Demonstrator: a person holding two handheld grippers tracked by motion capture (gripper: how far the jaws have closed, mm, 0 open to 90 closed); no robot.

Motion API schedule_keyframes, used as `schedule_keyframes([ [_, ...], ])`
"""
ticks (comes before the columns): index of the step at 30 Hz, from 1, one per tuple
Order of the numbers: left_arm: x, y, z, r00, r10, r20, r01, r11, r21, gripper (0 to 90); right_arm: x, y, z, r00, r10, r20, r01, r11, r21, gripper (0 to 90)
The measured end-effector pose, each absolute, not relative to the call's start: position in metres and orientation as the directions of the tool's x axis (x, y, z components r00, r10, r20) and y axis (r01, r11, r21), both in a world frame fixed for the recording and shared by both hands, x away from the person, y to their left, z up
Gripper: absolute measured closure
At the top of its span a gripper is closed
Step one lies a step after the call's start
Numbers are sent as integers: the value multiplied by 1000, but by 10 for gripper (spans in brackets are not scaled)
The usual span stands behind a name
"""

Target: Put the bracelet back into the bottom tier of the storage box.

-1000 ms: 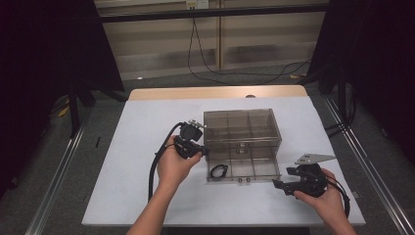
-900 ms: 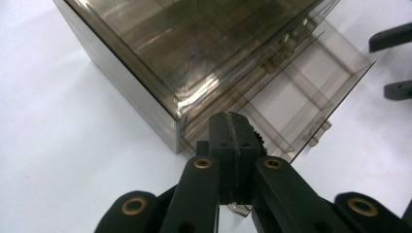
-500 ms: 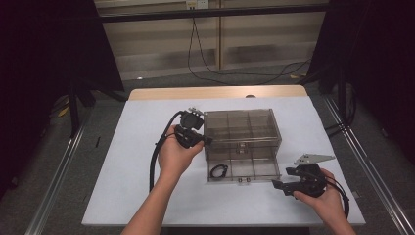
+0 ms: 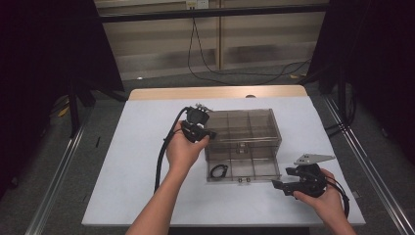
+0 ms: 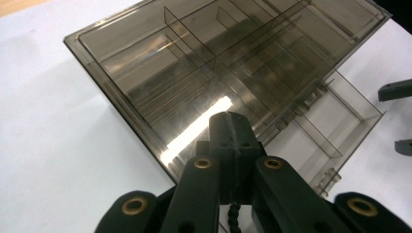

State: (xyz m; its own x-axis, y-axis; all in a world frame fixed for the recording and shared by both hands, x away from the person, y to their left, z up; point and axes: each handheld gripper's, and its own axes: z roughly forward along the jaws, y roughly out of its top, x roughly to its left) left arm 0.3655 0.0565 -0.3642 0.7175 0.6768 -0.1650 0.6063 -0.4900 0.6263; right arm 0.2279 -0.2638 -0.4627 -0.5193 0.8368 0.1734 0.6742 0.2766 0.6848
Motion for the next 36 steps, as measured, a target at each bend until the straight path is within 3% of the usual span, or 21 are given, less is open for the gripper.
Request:
schedule_keyframes([
  [22,363,51,-369,713,693,-107,586,-504,634,900,224,-260,-453,-516,841,163,667,274,693,291],
  [28,363,50,-370,705,700,-111,592,-495,637,900,224,-261,-452,-494,853,168,676,256,691,337],
  [36,362,49,-370,707,700,-100,587,-502,635,900,222,-257,-449,-491,853,176,679,248,691,483],
])
